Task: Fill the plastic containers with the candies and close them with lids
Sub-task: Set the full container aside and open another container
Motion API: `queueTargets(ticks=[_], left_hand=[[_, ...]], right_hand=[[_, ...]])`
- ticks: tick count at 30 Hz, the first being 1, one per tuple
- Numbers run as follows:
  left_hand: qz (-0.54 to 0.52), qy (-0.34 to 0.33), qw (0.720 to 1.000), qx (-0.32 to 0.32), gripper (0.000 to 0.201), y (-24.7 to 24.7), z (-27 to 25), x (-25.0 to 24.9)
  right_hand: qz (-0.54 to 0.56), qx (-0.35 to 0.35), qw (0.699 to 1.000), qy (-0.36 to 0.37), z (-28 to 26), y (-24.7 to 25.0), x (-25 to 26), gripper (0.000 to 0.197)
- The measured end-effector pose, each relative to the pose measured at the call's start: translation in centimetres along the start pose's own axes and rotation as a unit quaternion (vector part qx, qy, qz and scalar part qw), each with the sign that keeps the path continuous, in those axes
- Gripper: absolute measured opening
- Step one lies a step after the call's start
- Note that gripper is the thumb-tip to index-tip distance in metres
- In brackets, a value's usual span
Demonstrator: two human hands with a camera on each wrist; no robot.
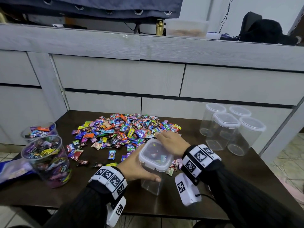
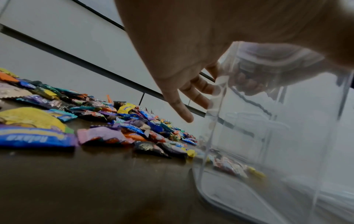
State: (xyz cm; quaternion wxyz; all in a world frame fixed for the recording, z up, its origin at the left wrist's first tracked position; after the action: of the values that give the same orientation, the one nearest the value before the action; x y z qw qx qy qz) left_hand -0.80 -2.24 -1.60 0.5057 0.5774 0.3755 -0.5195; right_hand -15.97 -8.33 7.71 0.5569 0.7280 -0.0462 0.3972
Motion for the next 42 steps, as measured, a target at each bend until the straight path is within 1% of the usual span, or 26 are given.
queueTargets(ticks=[4,5,7,9,12,13,15,16,19,22,25,28,30,34,36,37,38,40,42], left_hand=[[0.007,-0.003,1.000,0.017,0.097,-0.8,-0.2,-0.3],[0.005,-0.005,1.000,0.019,0.096,-0.9,-0.2,-0.3],[0.002,-0.008,1.000,0.019,0.091,-0.9,-0.3,-0.3],[0.003,-0.008,1.000,0.019,0.088,-0.9,-0.3,-0.1],[0.014,-0.011,1.000,0.012,0.099,-1.0,-0.4,0.1],[0.024,-0.014,1.000,0.005,0.104,-1.0,-0.4,0.1],[0.061,-0.018,0.998,-0.009,0.111,-0.9,-0.4,0.2],[0.085,-0.019,0.996,-0.015,0.113,-0.8,-0.5,0.3],[0.180,-0.016,0.983,-0.022,0.110,-0.4,-0.9,0.1],[0.250,-0.001,0.968,-0.013,0.115,0.0,-1.1,-0.2],[0.258,-0.003,0.966,-0.028,0.116,-0.1,-1.5,-0.5],[0.257,0.003,0.966,-0.042,0.118,-0.2,-1.7,-0.7],[0.266,0.006,0.963,-0.042,0.118,-0.3,-1.7,-0.7],[0.282,0.012,0.958,-0.041,0.118,-0.2,-1.6,-0.7],[0.271,0.015,0.962,-0.024,0.120,0.0,-1.6,-0.5],[0.259,0.021,0.965,-0.015,0.119,0.3,-1.7,-0.5],[0.243,0.028,0.970,-0.010,0.113,0.7,-1.9,-0.4],[0.215,0.026,0.976,-0.002,0.096,1.4,-2.4,-0.7],[0.198,0.016,0.980,0.009,0.094,1.9,-2.5,-1.1]], right_hand=[[-0.072,0.032,0.996,-0.044,1.9,-0.5,1.3,0.042],[-0.074,0.040,0.995,-0.059,2.2,-0.7,1.5,0.039],[-0.043,0.048,0.994,-0.086,2.5,-0.9,1.8,0.036],[-0.048,0.046,0.994,-0.082,2.7,-1.1,1.6,0.035],[-0.087,-0.005,0.996,-0.026,2.8,-0.8,1.6,0.040],[-0.085,-0.023,0.996,-0.015,2.9,-0.8,1.5,0.041],[-0.076,-0.038,0.996,-0.009,2.8,-0.7,1.4,0.039],[-0.073,-0.038,0.997,-0.014,2.6,-0.5,1.2,0.040],[-0.061,-0.018,0.996,-0.058,1.8,-0.3,0.1,0.050],[-0.042,-0.030,0.995,-0.088,0.9,0.1,-0.6,0.056],[-0.009,-0.042,0.993,-0.113,0.3,0.1,-0.6,0.057],[0.017,-0.056,0.991,-0.116,0.2,-0.5,-0.8,0.051],[0.029,-0.078,0.990,-0.118,0.2,-0.9,-0.9,0.047],[-0.020,-0.117,0.988,-0.095,0.4,-0.9,-0.6,0.044],[-0.048,-0.120,0.990,-0.059,0.6,-0.5,-0.5,0.043],[-0.059,-0.113,0.991,-0.026,0.6,-0.3,-0.5,0.044],[-0.066,-0.099,0.993,0.013,0.6,-0.1,-0.5,0.045],[-0.062,-0.066,0.992,0.083,0.8,0.2,-0.3,0.046],[-0.022,-0.047,0.993,0.108,1.2,0.3,-0.1,0.044]])
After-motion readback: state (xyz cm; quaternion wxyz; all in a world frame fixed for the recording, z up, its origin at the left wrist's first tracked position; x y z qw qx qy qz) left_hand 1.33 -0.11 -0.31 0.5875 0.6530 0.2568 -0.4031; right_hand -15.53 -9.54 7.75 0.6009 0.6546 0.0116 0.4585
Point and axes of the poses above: each hand's wrist, its own z-axis towards the middle knuckle, its own y-axis out of the back of the hand, x = y × z, the point moved 1 cm from there along z, towards the middle knuckle, and after that the axes turned 2 degrees about z, right-handed, at the moved point
